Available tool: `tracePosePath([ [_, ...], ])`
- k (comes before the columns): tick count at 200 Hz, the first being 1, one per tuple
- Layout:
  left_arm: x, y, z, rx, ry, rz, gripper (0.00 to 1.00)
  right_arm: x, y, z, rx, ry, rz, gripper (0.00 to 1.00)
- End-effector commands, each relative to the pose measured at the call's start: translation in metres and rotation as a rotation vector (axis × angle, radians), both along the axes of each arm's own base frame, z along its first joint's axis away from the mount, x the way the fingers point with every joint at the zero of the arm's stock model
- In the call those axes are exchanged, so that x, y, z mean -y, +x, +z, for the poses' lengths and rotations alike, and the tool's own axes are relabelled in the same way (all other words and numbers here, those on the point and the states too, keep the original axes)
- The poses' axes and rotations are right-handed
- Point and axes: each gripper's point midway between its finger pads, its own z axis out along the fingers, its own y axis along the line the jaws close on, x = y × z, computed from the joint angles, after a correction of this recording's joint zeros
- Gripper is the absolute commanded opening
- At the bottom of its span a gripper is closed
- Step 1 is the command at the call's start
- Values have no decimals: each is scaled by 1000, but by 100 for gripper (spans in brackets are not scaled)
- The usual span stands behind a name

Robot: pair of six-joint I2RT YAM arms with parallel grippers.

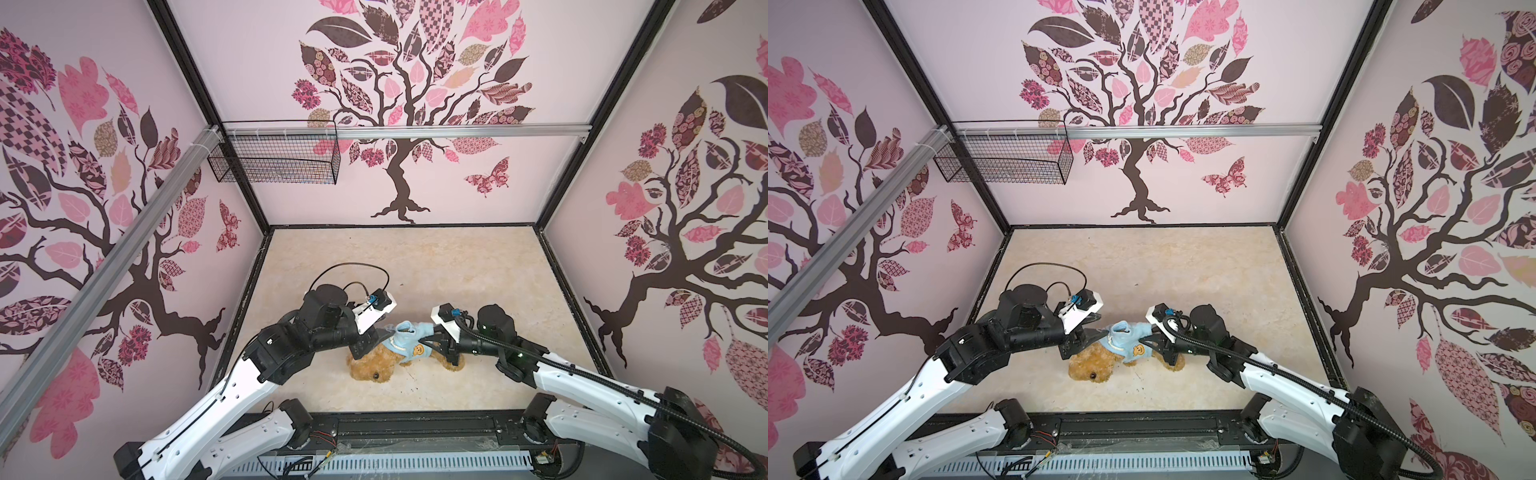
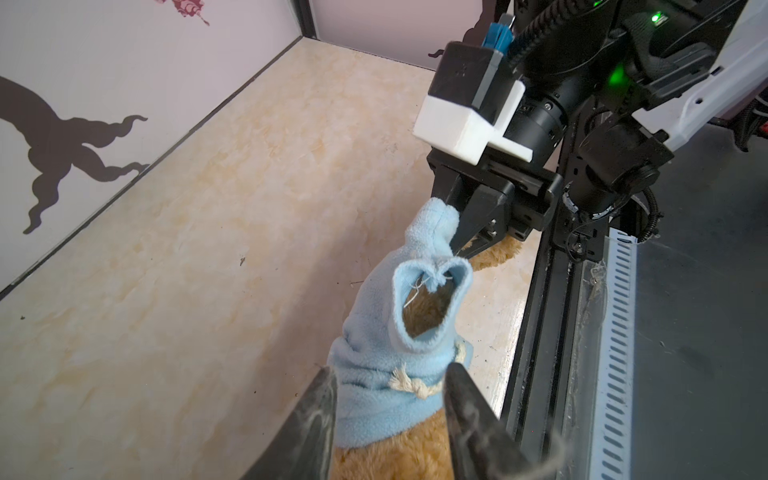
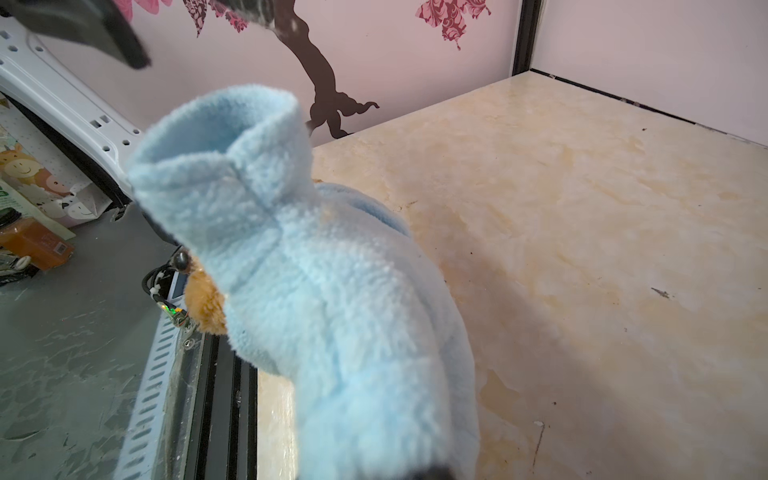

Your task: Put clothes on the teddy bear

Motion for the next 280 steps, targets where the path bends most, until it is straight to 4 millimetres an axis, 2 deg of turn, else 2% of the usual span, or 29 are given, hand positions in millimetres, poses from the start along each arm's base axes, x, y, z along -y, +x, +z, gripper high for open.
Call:
tracePosePath([
  [1, 7, -9, 12, -24, 1, -69, 36, -3, -5, 13, 62, 16, 15, 5],
  [32, 19, -12, 18, -36, 8, -133, 22, -5, -7, 10, 67, 7, 23, 5],
  [67, 23, -13, 2, -65, 97, -177, 10, -5, -9, 10, 69, 10, 28, 5],
  [128, 28, -9, -24, -99, 208, -208, 8, -4, -10, 10, 69, 16, 30, 6],
  [207, 21, -15, -13, -49, 181, -209, 15, -5, -9, 7, 62, 10, 22, 6],
  [280, 28, -20, -37, -80, 273, -258, 11, -5, -9, 9, 58, 17, 24, 6],
])
